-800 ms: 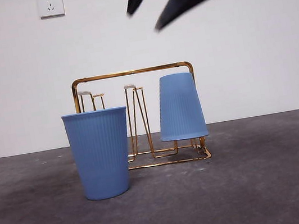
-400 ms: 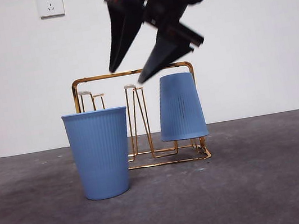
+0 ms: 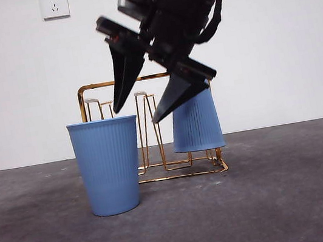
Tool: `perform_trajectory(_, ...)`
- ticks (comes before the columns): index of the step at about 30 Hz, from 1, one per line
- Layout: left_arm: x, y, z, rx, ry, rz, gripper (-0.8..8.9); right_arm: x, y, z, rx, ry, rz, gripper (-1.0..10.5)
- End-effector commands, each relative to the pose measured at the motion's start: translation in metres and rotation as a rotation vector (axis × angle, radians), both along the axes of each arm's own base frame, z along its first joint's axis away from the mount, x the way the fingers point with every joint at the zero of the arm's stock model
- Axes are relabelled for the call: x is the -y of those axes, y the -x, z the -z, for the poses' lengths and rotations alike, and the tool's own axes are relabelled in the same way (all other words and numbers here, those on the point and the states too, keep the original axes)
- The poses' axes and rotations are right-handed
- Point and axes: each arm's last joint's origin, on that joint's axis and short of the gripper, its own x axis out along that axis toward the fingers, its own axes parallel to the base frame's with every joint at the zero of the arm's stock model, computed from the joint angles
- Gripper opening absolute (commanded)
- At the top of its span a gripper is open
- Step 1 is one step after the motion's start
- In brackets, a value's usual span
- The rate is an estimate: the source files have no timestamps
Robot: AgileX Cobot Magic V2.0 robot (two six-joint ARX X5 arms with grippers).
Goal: Pick up cup 1,put cup 1 in the cup rack,pick up cup 2,put cup 2 in the cup rack
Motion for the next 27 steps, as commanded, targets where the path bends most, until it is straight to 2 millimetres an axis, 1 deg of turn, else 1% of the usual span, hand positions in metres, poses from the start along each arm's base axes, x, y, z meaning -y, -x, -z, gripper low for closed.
perform_trajectory(1,0.001,-0.001,0.002,0.002,-0.009,-0.001,5.07,-0.006,-0.003,0.01,-0.019,-0.002,0.008,3.3)
perform_trajectory(10,0.001,-0.001,0.002,0.002,-0.008,0.001,5.07,-0.017,-0.007,0.031,-0.043,0.013,0.006,3.1)
perform_trajectory(11,0.001,-0.001,0.002,0.001,-0.007,0.001,5.07,-0.017,-0.008,0.032,-0.047,0.012,0.011,2.8)
perform_trajectory(13,0.001,-0.001,0.002,0.0,-0.005,0.0,5.07,-0.018,-0.009,0.036,-0.053,0.014,0.013,1.6)
perform_trajectory(18,0.001,-0.001,0.002,0.0,-0.006,0.0,5.07,-0.019,-0.009,0.037,-0.048,0.017,0.013,-0.2)
perform_trajectory(23,0.001,-0.001,0.002,0.0,-0.005,0.0,5.07,-0.018,-0.01,0.037,-0.038,0.024,0.021,-0.1)
perform_trajectory(27,0.001,-0.001,0.001,0.005,0.007,0.0,5.07,-0.017,-0.008,0.025,-0.005,0.003,0.012,-0.1)
